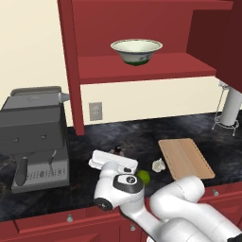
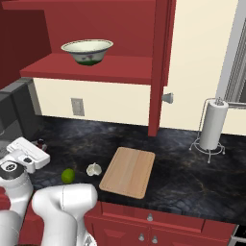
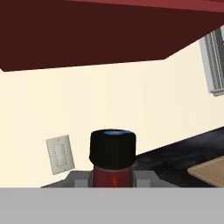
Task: Open the cabinet. Place the bowl and condiment on the counter. Then place the lime and garlic on the cutting board.
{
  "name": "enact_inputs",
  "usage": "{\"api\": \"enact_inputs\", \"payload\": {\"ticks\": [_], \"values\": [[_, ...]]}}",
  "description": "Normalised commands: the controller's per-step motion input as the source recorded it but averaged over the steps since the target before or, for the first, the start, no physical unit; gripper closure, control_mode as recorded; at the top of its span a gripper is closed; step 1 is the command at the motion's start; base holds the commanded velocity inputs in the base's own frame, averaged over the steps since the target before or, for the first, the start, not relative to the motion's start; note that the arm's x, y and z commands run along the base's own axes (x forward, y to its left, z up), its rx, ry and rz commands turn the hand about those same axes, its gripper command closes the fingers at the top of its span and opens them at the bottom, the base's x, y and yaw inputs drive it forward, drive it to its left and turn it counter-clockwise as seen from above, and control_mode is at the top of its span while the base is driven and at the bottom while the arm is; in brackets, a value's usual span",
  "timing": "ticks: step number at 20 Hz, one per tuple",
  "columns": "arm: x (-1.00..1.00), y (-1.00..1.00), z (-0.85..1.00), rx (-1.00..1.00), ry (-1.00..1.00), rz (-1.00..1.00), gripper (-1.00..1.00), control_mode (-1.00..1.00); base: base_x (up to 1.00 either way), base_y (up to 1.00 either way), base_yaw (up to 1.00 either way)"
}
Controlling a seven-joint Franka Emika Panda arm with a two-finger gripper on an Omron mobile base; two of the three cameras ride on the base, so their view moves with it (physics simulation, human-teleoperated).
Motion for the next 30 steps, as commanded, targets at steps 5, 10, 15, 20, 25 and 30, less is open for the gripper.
{"api": "enact_inputs", "payload": {"ticks": [5,10,15,20,25,30], "values": [[0.05,0.01,-0.15,0.0,0.0,0.0,1.0,-1.0,0.0,0.0,0.0],[0.05,0.0,-0.16,0.0,0.0,0.0,1.0,-1.0,0.0,0.0,0.0],[0.04,0.0,-0.17,0.0,0.0,0.0,1.0,-1.0,0.0,0.0,0.0],[0.07,0.01,-0.17,0.01,0.0,0.0,1.0,-1.0,0.0,0.0,0.0],[0.08,0.01,-0.19,0.01,0.0,0.0,1.0,-1.0,0.0,0.0,0.0],[0.07,0.02,-0.2,0.01,0.0,0.0,1.0,-1.0,0.0,0.0,0.0]]}}
